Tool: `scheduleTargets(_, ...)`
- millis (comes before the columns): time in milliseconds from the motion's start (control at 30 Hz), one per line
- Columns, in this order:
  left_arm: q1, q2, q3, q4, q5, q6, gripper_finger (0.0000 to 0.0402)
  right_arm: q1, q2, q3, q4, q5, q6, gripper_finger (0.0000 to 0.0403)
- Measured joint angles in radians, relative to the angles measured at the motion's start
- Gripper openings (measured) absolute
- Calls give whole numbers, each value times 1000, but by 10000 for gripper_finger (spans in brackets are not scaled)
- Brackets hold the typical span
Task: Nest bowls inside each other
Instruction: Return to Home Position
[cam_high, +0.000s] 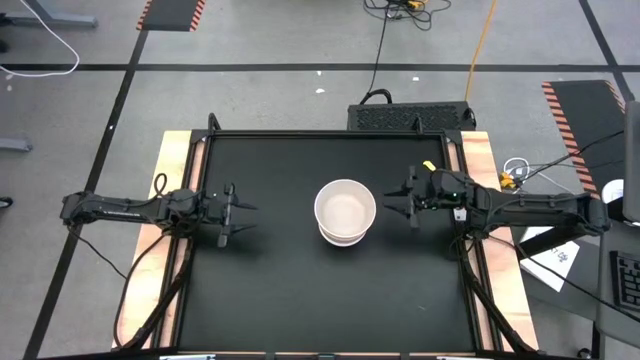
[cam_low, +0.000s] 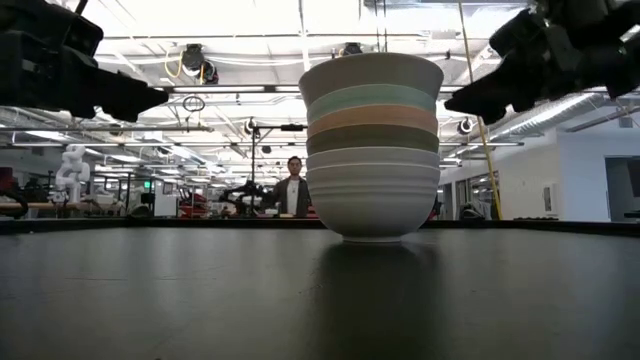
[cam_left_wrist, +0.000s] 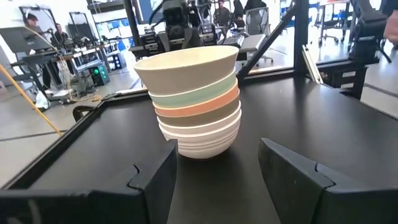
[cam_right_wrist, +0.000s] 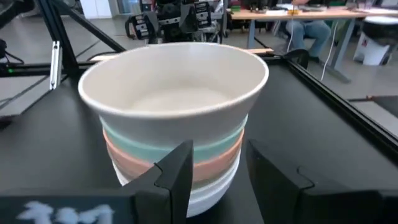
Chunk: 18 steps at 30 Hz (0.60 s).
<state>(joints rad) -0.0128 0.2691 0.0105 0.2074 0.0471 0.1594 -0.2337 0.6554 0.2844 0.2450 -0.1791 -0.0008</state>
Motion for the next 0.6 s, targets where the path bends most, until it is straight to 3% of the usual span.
scheduleTargets(367, 0, 0, 0, -7, 10, -39, 225, 0, -231, -94, 28, -9, -4, 141)
scheduleTargets(600, 0, 0, 0, -11, 11, -38, 225, 6, -379, -165, 21, -71, 12, 141)
